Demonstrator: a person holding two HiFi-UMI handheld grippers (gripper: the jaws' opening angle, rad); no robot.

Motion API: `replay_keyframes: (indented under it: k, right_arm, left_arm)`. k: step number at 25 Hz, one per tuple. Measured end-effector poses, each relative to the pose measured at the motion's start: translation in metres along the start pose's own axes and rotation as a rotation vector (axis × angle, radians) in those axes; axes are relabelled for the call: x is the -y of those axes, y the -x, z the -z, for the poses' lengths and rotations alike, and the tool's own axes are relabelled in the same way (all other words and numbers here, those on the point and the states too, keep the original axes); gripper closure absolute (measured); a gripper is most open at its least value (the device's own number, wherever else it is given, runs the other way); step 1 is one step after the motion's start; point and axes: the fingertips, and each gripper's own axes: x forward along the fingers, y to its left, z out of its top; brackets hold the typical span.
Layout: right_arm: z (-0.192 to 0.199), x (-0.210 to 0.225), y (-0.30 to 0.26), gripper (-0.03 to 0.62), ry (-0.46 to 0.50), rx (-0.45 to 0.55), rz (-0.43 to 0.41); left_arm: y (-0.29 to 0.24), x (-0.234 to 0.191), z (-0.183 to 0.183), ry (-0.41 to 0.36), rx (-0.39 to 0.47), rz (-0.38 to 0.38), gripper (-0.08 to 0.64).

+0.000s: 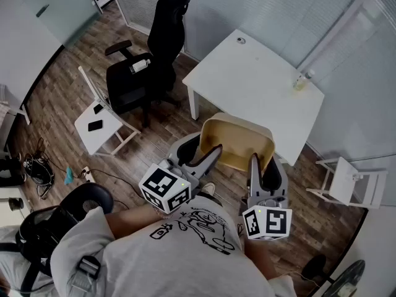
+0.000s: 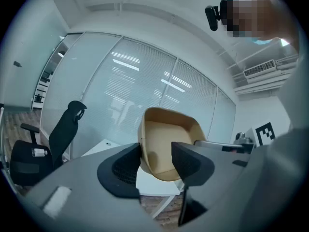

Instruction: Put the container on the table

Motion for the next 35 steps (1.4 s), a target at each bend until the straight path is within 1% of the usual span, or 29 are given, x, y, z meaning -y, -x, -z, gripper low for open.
replay_keyframes:
  k: [4,10,14,18,22,30,35]
  right_arm:
    - [0.004,0.007,0.007,0.459,-0.016,-0.002,0.008]
    - [0.009,0.030,0.011,0.459,-0.048,0.007,0.006]
    - [0.011,0.046,0.011,0.459,-0.066,-0.001,0.001]
    - [0.014,0.066,0.018,0.459,-0.083,-0.005,-0.006]
    - [0.017,0.075,0.025,0.459,-0.102,-0.005,-0.006]
    - [0.021,0.089,0.003,0.459,-0.118,-0.022,0.004]
    - [0.017,0.087,-0.028,0.459,-0.110,-0.021,0.001]
  left_arm:
    - [-0.002,0.009,0.003,-0.007,-0.001,0.003,0.370]
    - [-0.020,0.021,0.013,-0.011,-0.013,0.004,0.370]
    - [-0.034,0.026,0.017,-0.005,-0.024,-0.004,0.370]
    - [-0.046,0.041,0.025,0.000,-0.029,-0.008,0.370]
    - [-0.052,0.049,0.029,0.008,-0.034,-0.015,0.370]
    - [-0.076,0.035,0.027,0.013,-0.048,-0.005,0.371]
    - [-0.090,0.007,0.017,0.025,-0.036,-0.009,0.370]
